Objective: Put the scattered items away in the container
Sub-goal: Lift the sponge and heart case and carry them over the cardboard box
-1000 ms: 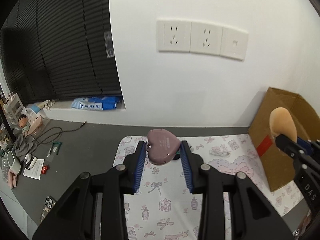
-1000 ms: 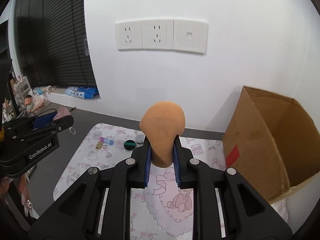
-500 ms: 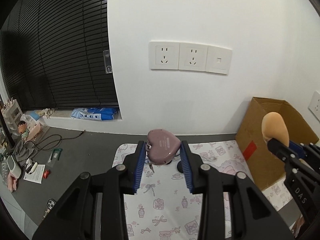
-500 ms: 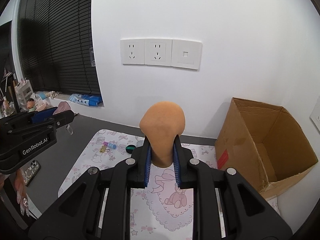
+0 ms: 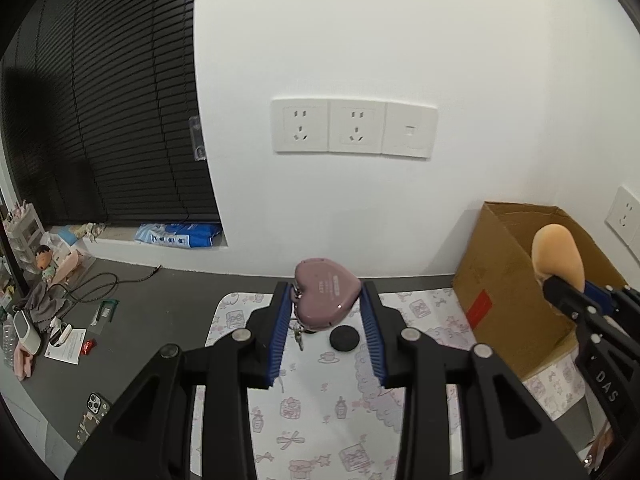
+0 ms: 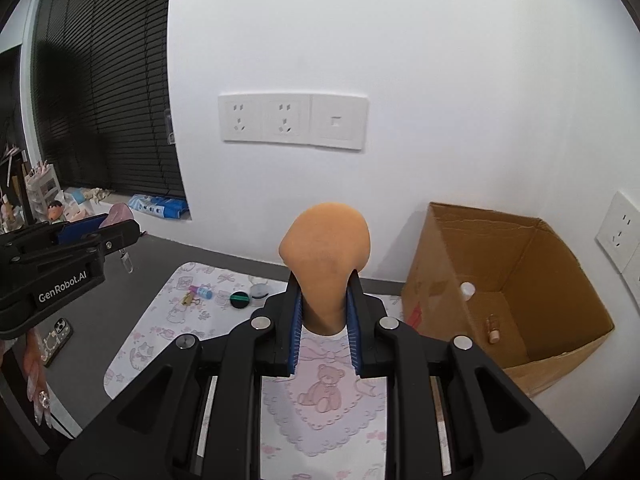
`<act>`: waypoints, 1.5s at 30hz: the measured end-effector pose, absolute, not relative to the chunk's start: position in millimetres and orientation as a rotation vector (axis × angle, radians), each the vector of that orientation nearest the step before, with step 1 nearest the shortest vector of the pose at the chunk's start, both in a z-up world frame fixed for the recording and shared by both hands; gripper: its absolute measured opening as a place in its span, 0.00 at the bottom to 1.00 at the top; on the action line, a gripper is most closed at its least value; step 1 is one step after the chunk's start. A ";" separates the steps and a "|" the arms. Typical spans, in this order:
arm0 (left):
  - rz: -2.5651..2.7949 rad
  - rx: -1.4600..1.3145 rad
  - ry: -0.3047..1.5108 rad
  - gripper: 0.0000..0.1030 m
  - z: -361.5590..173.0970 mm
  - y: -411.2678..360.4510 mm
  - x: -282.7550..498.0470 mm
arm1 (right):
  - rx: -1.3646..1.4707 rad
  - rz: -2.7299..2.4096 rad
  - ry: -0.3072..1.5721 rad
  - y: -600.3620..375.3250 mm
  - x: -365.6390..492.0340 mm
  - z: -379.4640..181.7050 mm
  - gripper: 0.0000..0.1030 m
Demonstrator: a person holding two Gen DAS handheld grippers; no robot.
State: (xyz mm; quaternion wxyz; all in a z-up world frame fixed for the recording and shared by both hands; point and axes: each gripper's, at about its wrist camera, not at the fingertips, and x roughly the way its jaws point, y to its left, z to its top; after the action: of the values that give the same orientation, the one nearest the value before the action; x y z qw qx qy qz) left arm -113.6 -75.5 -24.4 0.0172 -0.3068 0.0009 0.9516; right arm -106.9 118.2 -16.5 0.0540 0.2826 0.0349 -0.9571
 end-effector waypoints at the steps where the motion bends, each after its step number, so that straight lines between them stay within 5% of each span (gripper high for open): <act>1: 2.961 -0.949 -0.003 0.33 -24.4 -68.8 -112.5 | 0.856 -2.907 0.103 123.6 -107.2 -16.4 0.19; 45: 2.717 -0.955 0.126 0.33 -37.4 183.8 -179.5 | 0.992 -3.106 -0.019 374.3 -139.9 -35.3 0.19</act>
State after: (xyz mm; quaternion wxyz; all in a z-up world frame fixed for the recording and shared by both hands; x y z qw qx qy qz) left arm -179.5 183.8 -37.4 0.1292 -0.3285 0.0435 0.9346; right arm -139.9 374.3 -35.3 -0.0595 0.3038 -0.0058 -0.9509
